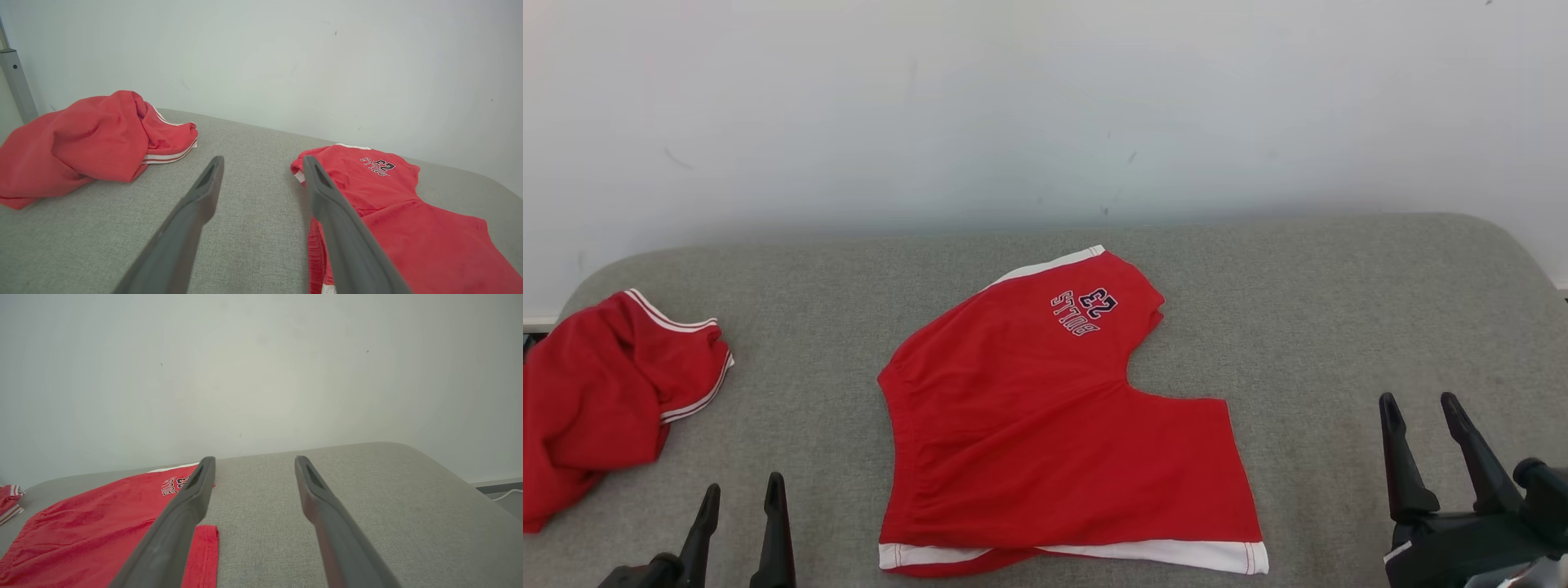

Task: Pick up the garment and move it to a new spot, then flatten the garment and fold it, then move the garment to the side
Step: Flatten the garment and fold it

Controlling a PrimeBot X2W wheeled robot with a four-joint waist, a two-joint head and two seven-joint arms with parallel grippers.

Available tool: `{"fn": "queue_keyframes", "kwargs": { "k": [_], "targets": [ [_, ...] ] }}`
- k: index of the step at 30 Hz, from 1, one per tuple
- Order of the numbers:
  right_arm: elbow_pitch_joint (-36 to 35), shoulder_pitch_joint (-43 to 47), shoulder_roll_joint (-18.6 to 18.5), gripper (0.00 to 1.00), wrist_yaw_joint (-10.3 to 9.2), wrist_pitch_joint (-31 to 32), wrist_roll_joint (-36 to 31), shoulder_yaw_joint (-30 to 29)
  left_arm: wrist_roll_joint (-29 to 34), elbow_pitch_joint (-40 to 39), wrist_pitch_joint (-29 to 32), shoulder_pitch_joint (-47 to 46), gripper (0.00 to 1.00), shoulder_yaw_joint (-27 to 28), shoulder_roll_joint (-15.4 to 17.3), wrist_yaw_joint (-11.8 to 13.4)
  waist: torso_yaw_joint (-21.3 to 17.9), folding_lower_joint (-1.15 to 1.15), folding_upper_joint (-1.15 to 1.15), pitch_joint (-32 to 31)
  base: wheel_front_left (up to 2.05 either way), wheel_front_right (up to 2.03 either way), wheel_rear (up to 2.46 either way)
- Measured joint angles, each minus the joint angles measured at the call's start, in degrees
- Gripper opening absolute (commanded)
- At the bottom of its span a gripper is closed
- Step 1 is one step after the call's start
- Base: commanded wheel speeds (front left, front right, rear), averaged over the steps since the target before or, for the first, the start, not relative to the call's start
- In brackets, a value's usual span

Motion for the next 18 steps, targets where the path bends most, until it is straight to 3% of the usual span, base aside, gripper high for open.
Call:
{"fn": "queue_keyframes", "kwargs": {
  "k": [8,18],
  "targets": [
    [1.6,1.7,-1.0,1.00,0.01,-0.1,-2.3,2.1,2.3,-0.5,0.0,0.0,1.00,-0.2,-0.1,0.0,0.0,0.00,0.00,0.0,0.00,0.00,0.00],
    [0.6,1.7,-0.3,1.00,0.00,-0.1,-2.3,-0.6,2.3,-1.9,0.3,0.4,1.00,0.7,-0.8,0.0,-0.1,0.00,0.00,0.0,0.00,0.00,0.00]
  ]
}}
